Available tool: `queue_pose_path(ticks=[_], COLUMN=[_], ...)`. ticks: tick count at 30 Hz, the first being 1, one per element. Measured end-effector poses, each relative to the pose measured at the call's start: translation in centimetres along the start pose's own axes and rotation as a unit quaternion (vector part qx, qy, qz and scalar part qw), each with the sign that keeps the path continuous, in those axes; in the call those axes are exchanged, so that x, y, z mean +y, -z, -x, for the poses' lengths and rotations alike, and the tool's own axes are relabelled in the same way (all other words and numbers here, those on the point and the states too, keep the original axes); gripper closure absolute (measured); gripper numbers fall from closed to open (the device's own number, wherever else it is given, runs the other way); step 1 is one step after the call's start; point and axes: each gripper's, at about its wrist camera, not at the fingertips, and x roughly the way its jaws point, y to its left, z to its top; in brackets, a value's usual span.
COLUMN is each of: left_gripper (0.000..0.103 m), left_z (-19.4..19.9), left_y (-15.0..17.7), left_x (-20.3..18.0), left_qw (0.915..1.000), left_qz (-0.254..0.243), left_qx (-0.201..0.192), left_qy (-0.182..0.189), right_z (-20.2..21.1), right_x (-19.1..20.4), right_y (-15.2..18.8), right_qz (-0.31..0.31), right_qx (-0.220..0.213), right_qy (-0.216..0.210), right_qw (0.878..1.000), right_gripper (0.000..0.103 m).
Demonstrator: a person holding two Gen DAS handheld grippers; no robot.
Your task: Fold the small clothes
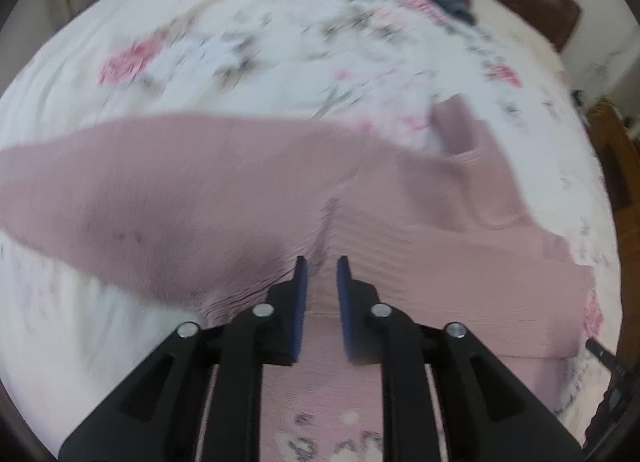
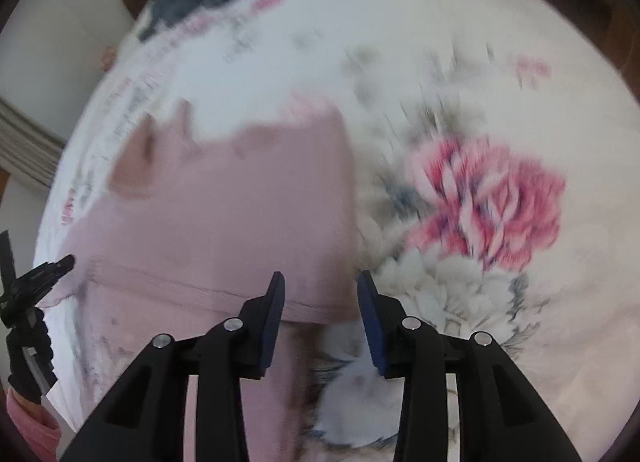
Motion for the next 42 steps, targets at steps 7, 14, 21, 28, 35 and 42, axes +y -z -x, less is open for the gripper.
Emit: queue_pose_path(ticks=[7, 14, 21, 28, 35, 42], left_gripper=[0.08, 0.08, 0.08, 0.052, 0.051, 0.052], left_z=[-3.5, -8.0, -7.5, -0.4, 2.7, 3.2], left_y=[0.9, 1.9, 1.2, 2.4, 3.6, 3.4], left_x=[-4.9, -4.4, -3.9, 4.5, 18.2, 27.9], left_qw=[0.9981, 0.9962, 0.9959, 0.9993, 0.9926, 0.9667], left_qz=[-0.04, -0.045, -0.03, 0.011, 0.119, 0.252], left_qx=[0.037, 0.073, 0.078, 0.017, -0.001, -0.046], left_qy=[0.028, 0.014, 0.033, 0.03, -0.026, 0.007], right_z=[-2.5, -7.0, -7.0, -2.5, -3.6, -6.9], right_x=[5.5, 5.6, 5.4, 9.0, 14.7, 17.0], right_y=[-0.3, 1.0, 0.6, 1.1, 3.6, 5.6], right_qz=[0.038, 0.029, 0.022, 0.061, 0.116, 0.136], right_qx=[0.047, 0.091, 0.096, 0.058, 0.088, 0.114], right_qy=[-0.036, -0.012, -0.012, -0.05, -0.09, -0.071], right_qw=[0.998, 0.995, 0.995, 0.995, 0.985, 0.982], right_gripper=[0.062, 0.062, 0.062, 0.047, 0.047, 0.047])
